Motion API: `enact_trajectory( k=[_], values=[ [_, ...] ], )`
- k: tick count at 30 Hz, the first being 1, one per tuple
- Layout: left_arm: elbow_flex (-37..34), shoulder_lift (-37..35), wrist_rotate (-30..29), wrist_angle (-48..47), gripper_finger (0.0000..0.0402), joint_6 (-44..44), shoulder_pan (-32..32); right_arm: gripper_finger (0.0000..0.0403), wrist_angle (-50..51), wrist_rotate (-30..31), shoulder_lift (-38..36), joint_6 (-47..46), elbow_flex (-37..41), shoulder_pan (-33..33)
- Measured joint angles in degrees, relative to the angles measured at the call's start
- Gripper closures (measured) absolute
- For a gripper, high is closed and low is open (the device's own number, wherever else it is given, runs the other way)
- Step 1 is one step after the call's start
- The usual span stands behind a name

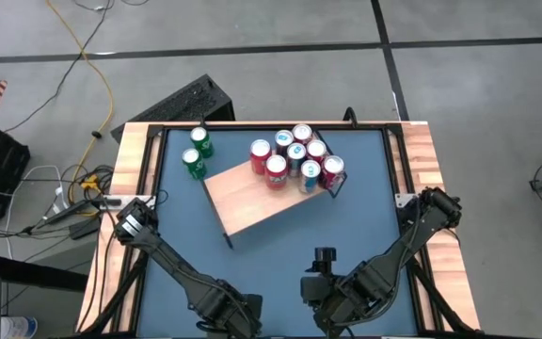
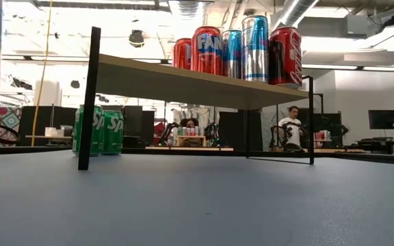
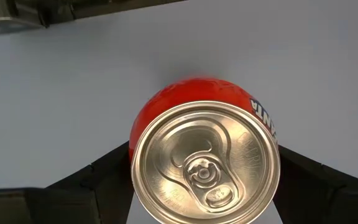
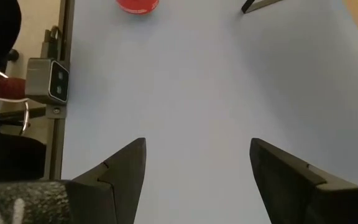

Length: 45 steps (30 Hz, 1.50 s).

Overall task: Place canned beverage on shelf
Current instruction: Put the red soda can on the shelf aligned with the other red soda cans

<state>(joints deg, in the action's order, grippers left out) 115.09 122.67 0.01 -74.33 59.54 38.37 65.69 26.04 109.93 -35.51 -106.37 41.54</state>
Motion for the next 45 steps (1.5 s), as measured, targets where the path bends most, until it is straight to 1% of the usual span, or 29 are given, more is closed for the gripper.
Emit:
enact_trajectory(
  k=[5, 9, 14, 20, 25, 36, 40, 45],
  values=[
    [0.0, 0.0, 2.7, 0.6, 0.0101, -0.7, -0.1, 0.0129, -0.8, -0.7, 0.0, 0.0, 0.0, 0.0],
    [0.0, 0.0, 3.3, 0.6, 0.0089, -0.7, -0.4, 0.0129, -1.1, -0.7, 0.0, 0.0, 0.0, 0.0],
    [0.0, 0.0, 7.7, 0.6, 0.0085, -2.2, -1.3, 0.0129, -1.1, -0.7, 0.0, 0.0, 0.0, 0.0],
    [0.0, 0.0, 9.2, 0.8, 0.0084, -4.2, -1.2, 0.0129, -1.4, -0.7, 0.0, 0.0, 0.0, 0.0],
    [0.0, 0.0, 4.9, 0.7, 0.0087, -0.1, -1.2, 0.0129, -1.5, -0.7, 0.0, 0.0, 0.0, 0.0],
    [0.0, 0.1, 4.6, 0.8, 0.0086, -2.2, -1.2, 0.0129, -1.6, -0.7, 0.0, 0.0, 0.0, 0.0],
    [0.0, 0.1, 3.3, 0.9, 0.0074, -3.1, -1.2, 0.0129, -1.6, -0.7, 0.0, 0.0, 0.0, 0.0],
    [0.0, 0.1, 1.7, 1.1, 0.0046, -5.4, -1.2, 0.0129, -1.6, -0.7, 0.0, 0.0, 0.0, 0.0]
  ],
)
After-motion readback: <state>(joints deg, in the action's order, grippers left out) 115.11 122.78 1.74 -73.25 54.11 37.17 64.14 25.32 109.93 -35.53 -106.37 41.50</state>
